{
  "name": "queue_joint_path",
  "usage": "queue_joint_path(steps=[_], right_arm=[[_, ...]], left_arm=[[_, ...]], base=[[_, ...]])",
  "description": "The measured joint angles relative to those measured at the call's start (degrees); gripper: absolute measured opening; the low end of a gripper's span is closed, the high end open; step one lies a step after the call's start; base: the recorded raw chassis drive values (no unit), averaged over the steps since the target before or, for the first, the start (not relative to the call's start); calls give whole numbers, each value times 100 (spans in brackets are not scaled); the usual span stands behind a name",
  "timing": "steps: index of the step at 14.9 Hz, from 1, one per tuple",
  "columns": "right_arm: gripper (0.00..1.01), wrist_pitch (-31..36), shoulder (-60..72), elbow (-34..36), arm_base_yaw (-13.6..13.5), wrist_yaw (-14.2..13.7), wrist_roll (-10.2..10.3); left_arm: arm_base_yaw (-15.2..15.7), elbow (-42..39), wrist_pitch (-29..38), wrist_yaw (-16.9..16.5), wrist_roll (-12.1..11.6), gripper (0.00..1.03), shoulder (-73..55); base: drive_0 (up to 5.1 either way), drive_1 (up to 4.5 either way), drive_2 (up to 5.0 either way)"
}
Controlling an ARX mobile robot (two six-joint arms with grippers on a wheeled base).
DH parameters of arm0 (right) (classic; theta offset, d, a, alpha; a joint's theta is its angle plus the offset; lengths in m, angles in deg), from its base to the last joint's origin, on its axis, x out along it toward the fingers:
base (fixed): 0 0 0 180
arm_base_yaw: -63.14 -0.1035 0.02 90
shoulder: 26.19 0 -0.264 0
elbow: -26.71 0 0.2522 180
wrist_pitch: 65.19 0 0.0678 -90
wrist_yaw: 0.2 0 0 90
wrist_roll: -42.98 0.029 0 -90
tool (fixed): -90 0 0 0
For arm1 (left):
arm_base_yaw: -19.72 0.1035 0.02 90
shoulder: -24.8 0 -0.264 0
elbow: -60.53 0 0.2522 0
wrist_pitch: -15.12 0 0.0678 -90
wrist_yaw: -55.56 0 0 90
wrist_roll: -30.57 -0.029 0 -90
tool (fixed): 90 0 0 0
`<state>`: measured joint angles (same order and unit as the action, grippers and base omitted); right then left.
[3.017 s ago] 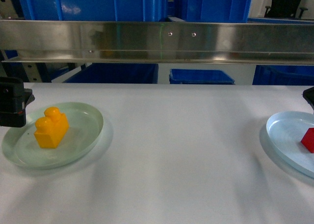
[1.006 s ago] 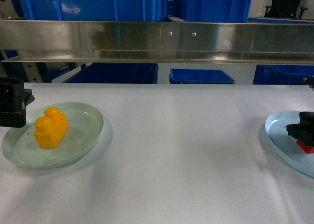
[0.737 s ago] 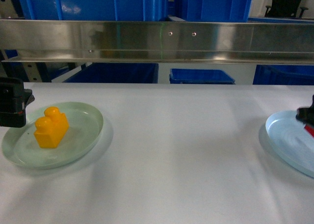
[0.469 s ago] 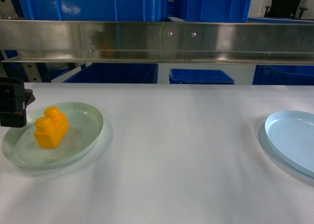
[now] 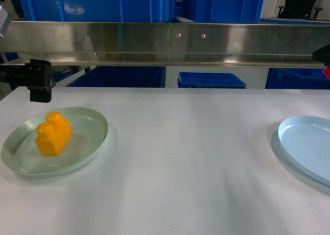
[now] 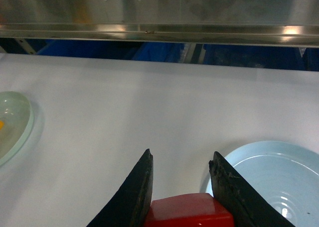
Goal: Sort and place red and yellow blocks in left bins
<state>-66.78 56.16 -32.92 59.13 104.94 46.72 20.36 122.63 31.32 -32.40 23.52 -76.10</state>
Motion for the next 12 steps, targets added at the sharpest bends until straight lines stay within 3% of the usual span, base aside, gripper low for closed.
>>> queue_joint_path(steps=[2,4,6,12], right_arm=[[29,24,15,46,-57,-15,52],[29,31,22,66,-85,-52,76],[29,72,22,138,-79,-105,85],[29,151,22,179,-79,-140,140]], left_arm=[[-101,160,-557,-205,308,98,-2],[-168,203,-857,-192,511,98,-2],[-374,205,-1478,-68,518,98,-160],[-420,205,-1596,205,398,98,-361]], base=[[0,0,0],[0,0,0],[0,0,0],[0,0,0]])
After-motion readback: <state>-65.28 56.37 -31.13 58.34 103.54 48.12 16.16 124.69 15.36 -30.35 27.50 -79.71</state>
